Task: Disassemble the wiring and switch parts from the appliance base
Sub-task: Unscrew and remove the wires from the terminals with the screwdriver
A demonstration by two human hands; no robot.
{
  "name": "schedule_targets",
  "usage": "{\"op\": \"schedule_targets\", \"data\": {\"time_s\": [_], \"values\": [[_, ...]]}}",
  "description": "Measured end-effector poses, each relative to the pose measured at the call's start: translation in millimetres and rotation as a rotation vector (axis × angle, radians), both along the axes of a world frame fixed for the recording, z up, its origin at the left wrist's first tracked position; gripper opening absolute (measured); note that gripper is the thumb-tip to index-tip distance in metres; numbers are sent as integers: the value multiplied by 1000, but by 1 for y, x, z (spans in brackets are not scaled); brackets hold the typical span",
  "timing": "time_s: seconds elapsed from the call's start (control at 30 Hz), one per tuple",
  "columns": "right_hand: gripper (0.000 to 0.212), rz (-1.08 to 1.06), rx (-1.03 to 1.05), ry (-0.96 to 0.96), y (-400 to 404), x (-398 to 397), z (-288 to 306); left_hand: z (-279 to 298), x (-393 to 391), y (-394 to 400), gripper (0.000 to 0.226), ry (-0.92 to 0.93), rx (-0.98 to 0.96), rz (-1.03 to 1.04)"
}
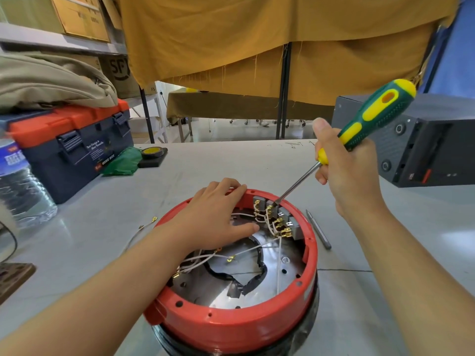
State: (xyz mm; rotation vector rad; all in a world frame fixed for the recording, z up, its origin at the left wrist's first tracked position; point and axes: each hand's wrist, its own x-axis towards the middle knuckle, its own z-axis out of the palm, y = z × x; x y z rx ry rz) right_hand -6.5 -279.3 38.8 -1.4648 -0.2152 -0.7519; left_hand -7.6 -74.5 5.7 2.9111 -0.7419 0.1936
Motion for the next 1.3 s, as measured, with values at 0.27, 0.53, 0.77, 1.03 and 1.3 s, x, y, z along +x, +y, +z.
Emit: {"op": "schedule_targets", "data": {"time_s": [0.27, 0.53, 0.77, 1.03, 1.3], "values": [[45, -54, -62, -22, 3, -3, 0, 2, -2, -1, 84, 3, 14, 1], [42, -19, -80, -36, 6, -4, -1, 2, -3, -2, 82, 5, 29, 8], [41, -12, -7, 140, 13, 8, -17, 2, -2, -2, 74, -4, -24, 0], [42, -3, 164, 115, 2, 7, -10, 5, -4, -3, 40, 9, -204, -87], [39, -35, 180, 62, 1, 5, -6, 4, -3, -3, 25, 20, -243, -135]]}}
